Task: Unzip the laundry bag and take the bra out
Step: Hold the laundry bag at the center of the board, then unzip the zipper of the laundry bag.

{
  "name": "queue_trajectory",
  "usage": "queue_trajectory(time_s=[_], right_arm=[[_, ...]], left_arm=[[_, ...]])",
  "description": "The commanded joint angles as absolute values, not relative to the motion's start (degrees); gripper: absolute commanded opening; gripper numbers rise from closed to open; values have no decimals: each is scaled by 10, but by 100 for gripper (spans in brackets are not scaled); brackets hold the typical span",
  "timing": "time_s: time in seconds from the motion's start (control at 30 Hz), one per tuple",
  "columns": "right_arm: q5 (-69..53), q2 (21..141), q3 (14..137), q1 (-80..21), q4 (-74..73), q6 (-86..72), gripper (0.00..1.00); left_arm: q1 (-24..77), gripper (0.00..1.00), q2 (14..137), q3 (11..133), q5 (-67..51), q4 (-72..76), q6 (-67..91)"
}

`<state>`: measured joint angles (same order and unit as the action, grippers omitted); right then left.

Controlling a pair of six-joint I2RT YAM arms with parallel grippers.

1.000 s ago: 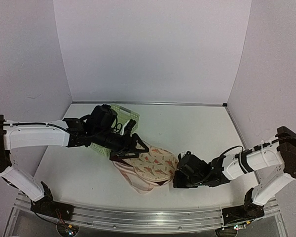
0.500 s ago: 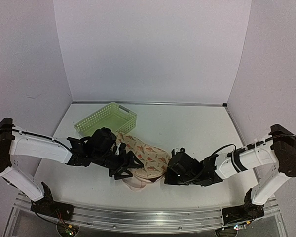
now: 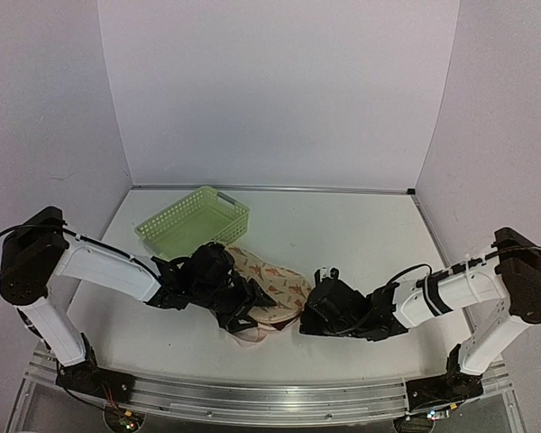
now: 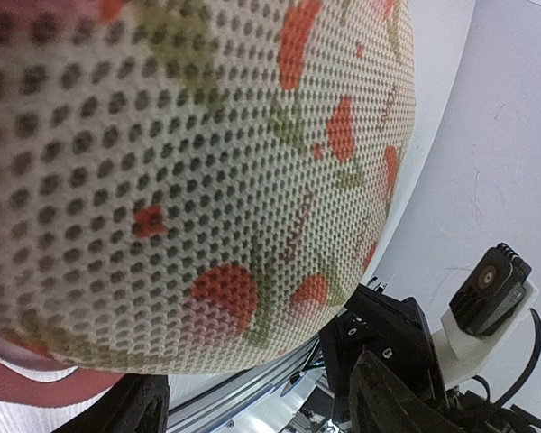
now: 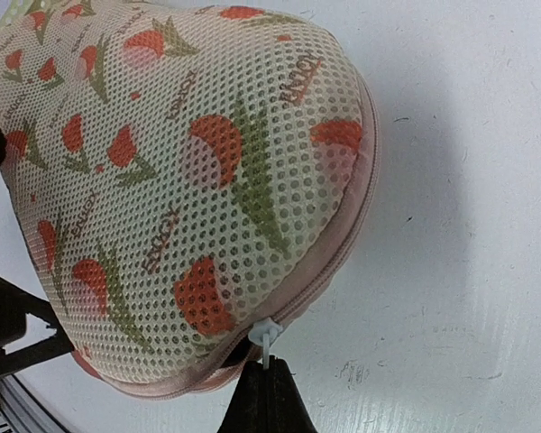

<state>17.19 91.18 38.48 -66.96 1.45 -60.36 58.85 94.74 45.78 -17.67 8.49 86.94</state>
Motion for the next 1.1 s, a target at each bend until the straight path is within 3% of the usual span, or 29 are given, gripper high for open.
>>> queue_trajectory(time_s=[0.0,0.2,0.53,1.07], right_arm=[[194,884,375,-674,47,-611,0],[199,874,360,-673,53,-616,0],[206,859,344,-673,54,-620,0],[245,794,277,-673,21,-603,0]], left_arm=[[599,67,976,495,-174,134,911],[600,51,997,500,-174,151,914],[600,0,1014,510,-180,159,892],[600,0,1052,543,-257,157,756]])
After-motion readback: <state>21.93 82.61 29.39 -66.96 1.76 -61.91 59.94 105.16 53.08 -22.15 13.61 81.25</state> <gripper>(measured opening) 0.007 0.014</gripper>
